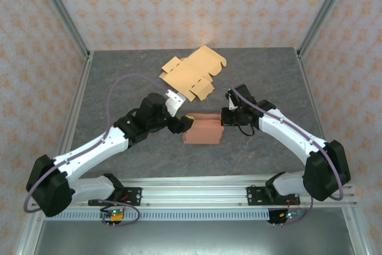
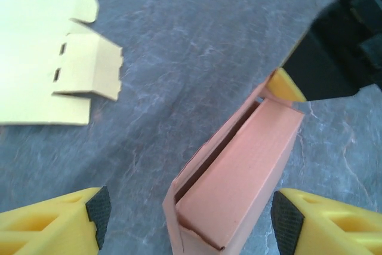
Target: Fold the paper box
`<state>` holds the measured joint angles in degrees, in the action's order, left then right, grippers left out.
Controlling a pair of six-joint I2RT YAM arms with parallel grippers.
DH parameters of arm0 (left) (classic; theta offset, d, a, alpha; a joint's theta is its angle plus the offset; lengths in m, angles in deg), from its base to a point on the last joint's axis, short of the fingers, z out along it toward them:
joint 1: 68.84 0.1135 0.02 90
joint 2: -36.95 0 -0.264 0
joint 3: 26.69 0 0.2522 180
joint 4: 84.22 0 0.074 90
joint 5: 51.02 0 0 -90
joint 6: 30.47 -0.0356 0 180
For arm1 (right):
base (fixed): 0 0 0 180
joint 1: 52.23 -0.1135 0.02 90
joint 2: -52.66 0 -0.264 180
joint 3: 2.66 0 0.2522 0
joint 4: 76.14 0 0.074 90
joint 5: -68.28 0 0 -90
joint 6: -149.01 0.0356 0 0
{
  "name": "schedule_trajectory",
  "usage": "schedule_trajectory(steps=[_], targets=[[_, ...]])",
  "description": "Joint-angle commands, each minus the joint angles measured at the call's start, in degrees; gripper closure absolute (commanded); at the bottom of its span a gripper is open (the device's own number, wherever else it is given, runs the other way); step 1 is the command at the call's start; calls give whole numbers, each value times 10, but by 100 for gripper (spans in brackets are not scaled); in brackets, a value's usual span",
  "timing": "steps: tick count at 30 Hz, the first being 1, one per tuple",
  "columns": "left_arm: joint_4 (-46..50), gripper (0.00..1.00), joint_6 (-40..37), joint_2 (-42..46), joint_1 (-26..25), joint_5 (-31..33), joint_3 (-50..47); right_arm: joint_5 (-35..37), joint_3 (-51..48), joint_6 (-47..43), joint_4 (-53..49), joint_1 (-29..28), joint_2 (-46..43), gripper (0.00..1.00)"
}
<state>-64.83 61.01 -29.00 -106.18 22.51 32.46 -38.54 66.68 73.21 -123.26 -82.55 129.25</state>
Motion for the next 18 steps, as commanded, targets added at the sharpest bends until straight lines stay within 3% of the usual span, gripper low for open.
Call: schedule_trajectory(steps=[1,4,5,11,16,18], targets=[[-75,28,121,47,4,102,-41,50,-7,22,3,-9,-15,97],[-57,47,185,63,3,136,-53,62,-8,30,8,-10,-18,98],[-48,49,196,62,1,141,-54,66,-8,31,9,-10,-20,98],[-31,48,179,27,-46,161,-42,79,-11,43,11,-11,-26,98],[10,46,196,-36,-51,195,14,94,-10,51,6,-11,-34,99],[17,46,195,-63,-53,182,36,103,-9,54,2,-11,-38,99]])
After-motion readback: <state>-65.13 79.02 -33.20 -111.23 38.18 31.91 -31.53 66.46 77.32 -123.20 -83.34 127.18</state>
